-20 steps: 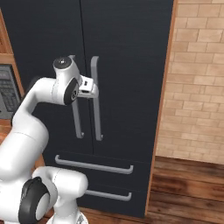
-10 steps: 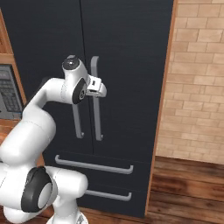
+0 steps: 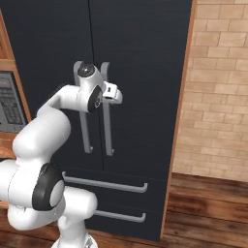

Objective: Open the fridge, grab two sodas, and place both sodas inside the bowl with ice on the dining counter.

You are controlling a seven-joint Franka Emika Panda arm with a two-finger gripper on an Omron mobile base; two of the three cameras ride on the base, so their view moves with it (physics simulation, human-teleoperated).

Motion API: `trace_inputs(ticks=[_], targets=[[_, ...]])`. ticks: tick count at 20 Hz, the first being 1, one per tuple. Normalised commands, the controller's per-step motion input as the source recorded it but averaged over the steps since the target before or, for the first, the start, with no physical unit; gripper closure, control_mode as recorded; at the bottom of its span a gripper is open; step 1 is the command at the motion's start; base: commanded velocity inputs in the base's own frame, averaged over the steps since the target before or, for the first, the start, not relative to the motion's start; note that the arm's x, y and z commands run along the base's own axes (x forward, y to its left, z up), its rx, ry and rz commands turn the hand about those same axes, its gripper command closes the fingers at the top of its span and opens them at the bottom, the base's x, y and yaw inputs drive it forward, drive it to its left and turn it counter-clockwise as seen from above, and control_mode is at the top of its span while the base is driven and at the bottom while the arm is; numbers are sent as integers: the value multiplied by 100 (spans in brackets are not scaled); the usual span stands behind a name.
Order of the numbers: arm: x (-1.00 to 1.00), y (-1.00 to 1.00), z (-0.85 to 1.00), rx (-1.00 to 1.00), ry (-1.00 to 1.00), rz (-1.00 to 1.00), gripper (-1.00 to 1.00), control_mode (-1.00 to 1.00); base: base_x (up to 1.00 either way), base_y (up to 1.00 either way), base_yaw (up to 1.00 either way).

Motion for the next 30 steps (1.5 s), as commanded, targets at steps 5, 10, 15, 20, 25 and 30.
trace_inputs(ticks=[5,10,15,20,25,30], targets=[[25,0,-24,0,-13,1,-100,-100,0,0,0],[35,0,-19,0,-11,3,-100,-100,0,0,0],[47,0,-11,0,-2,1,100,-100,0,0,0],[9,-1,0,0,3,0,100,-100,0,0,0],[-59,-16,0,-1,1,0,100,-100,0,0,0],[-98,-38,4,0,0,-3,100,-100,0,0,0]])
